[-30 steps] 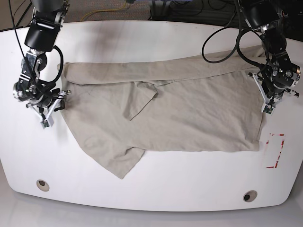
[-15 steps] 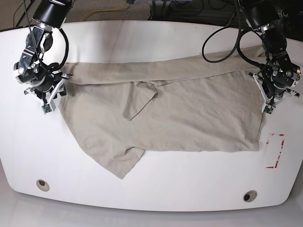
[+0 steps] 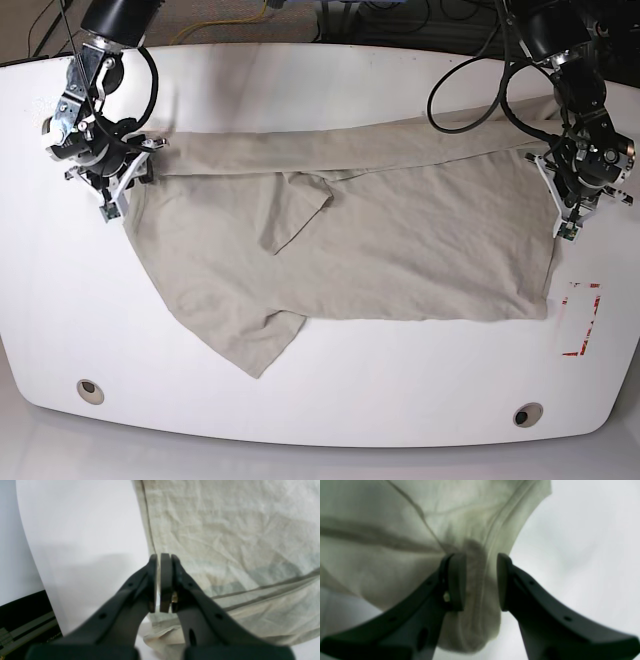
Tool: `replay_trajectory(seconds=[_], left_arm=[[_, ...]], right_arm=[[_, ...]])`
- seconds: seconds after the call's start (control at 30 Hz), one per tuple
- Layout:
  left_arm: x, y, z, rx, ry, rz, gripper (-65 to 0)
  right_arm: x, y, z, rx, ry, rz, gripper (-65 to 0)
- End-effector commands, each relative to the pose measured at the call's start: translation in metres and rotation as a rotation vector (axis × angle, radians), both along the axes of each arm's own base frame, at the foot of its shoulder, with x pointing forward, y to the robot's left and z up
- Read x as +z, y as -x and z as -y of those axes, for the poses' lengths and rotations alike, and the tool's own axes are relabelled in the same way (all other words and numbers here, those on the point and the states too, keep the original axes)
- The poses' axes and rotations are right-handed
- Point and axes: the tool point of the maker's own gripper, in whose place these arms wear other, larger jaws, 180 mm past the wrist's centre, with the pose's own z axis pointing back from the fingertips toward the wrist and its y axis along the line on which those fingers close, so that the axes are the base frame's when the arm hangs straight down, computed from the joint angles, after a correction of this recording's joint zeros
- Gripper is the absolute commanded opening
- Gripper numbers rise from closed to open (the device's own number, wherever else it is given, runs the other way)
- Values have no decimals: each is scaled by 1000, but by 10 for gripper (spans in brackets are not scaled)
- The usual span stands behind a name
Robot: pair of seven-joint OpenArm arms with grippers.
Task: Layout the t-shirt on the table in an organized manner, then fold the t-shirt properly
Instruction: 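Pull the held edge taut, moving the grippers apart from each other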
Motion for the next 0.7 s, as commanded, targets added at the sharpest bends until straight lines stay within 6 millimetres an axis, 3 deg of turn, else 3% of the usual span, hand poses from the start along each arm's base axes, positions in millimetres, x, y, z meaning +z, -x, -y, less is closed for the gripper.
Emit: replay_trajectory(seconds=[0.0,0.37,0.67], left_arm=[[13,-8,-5,-2,-20,41,-650],[24,-6,-4,-11,-45,65,-650],[19,0,-4,-12,-45,47,-650]], right_arm=[[10,0,2,9,4,33,-457],[13,47,-13,62,-1,6,-457],[17,63,-21,81,-12,0,-457]])
